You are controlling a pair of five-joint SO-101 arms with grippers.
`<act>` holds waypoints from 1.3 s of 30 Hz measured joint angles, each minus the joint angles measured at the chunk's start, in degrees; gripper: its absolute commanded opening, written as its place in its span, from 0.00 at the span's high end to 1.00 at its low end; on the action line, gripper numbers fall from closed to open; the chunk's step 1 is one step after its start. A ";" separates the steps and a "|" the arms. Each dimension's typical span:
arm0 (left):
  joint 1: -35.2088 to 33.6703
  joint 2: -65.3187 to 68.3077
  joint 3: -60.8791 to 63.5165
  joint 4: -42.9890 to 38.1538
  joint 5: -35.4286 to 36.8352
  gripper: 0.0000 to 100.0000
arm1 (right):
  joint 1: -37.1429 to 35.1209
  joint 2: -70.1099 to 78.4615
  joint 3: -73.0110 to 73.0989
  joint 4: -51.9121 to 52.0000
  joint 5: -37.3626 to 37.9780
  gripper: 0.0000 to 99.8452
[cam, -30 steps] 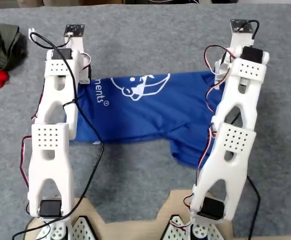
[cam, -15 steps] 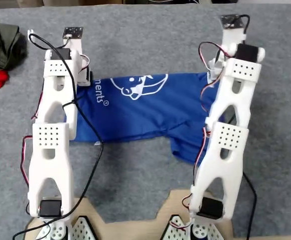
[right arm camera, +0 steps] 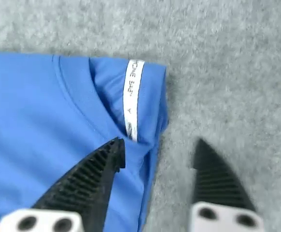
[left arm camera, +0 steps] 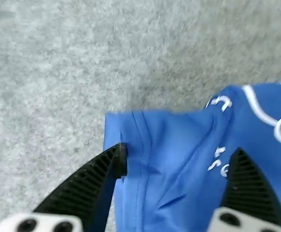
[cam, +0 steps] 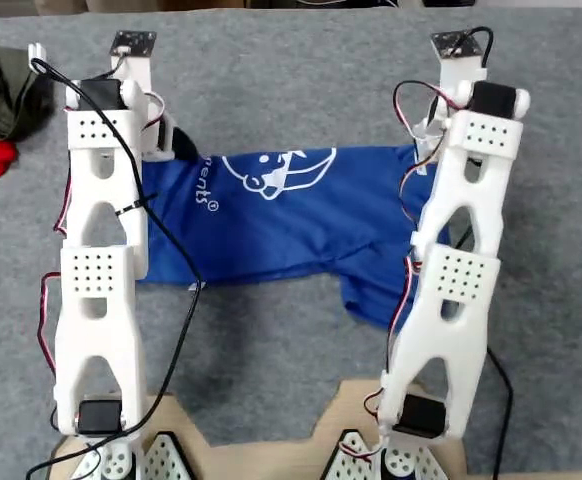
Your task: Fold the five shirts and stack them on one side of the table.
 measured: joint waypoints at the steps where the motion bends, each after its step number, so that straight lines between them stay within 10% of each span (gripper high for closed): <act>1: -0.53 0.00 1.23 0.00 -0.18 0.81 | 0.00 -2.99 3.69 0.00 0.00 0.95; 9: -2.11 -9.67 18.55 0.00 -2.46 0.87 | 0.00 -25.49 37.36 0.00 1.41 0.91; 22: -0.53 -41.32 54.86 0.00 -3.25 0.87 | -1.41 -43.43 77.71 -14.59 25.05 0.91; 39: 1.23 -45.10 60.66 -0.97 -2.64 0.87 | -8.18 -41.32 85.54 -21.01 35.69 0.91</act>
